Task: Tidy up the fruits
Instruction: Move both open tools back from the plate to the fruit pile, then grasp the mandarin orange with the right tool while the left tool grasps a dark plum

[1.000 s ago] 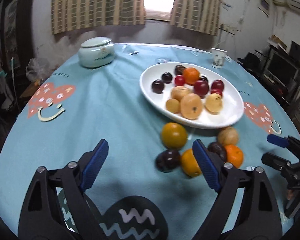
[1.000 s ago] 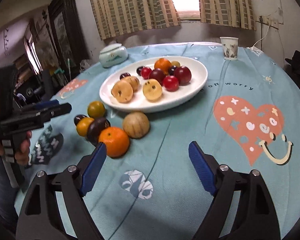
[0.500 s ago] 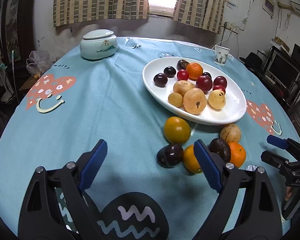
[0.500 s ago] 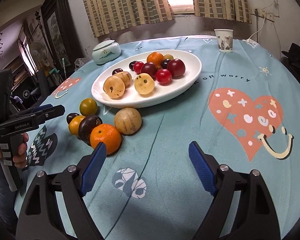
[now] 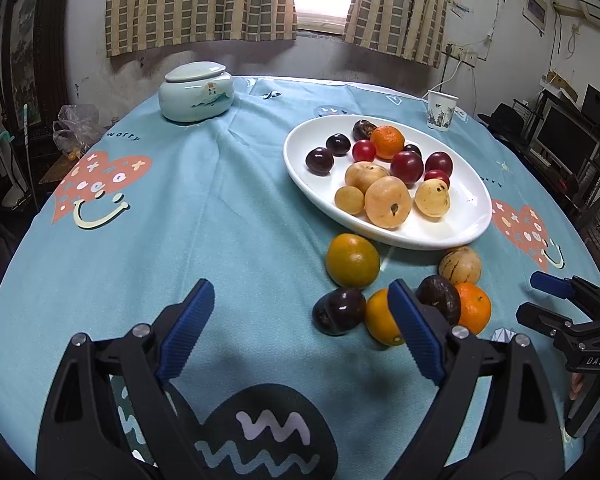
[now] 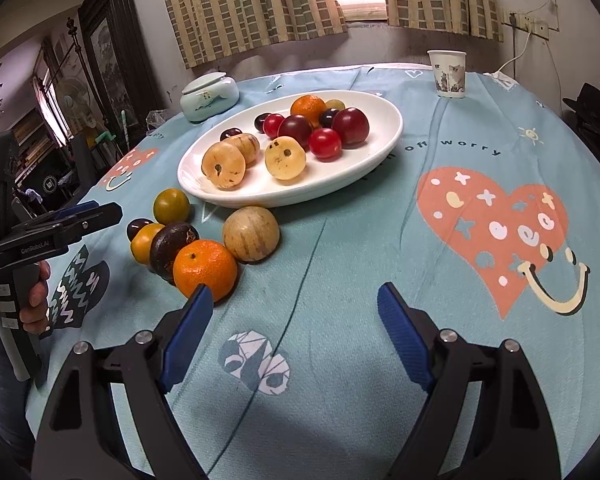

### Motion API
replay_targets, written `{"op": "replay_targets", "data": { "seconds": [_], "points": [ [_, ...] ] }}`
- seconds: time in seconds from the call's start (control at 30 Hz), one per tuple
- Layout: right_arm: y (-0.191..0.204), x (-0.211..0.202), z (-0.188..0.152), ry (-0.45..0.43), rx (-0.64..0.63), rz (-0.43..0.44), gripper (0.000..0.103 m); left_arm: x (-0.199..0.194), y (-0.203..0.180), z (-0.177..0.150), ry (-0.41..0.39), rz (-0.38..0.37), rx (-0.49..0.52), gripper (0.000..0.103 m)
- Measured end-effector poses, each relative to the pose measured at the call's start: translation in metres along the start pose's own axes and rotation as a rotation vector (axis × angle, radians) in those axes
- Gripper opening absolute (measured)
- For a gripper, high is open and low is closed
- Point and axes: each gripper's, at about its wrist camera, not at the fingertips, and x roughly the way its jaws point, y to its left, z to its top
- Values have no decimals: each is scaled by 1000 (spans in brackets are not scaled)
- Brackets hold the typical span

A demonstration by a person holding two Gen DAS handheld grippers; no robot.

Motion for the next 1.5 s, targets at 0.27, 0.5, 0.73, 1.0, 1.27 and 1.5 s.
{"op": "replay_targets", "data": {
  "seconds": [0.27,0.5,0.73,1.0,1.27,1.5],
  "points": [
    [-3,2,0,9,13,-1,85,-1,0,1,-2,-1,3,90],
    [-4,3,0,16,20,1,85,-1,0,0,-1,-3,5,90],
    [14,-1,-2,-2,-71,42,85,-7,27,6,-28,3,-108,90],
    [63,23,-1,75,-279,20,85,-4,43,9,-11,5,-180,90],
    [76,50,10,134,-335,16,44,-2,39,7,27,-43,-164,90],
    [58,23,4,74,-289,70,43,18,32,1,128,-39,-167,90]
  ]
}}
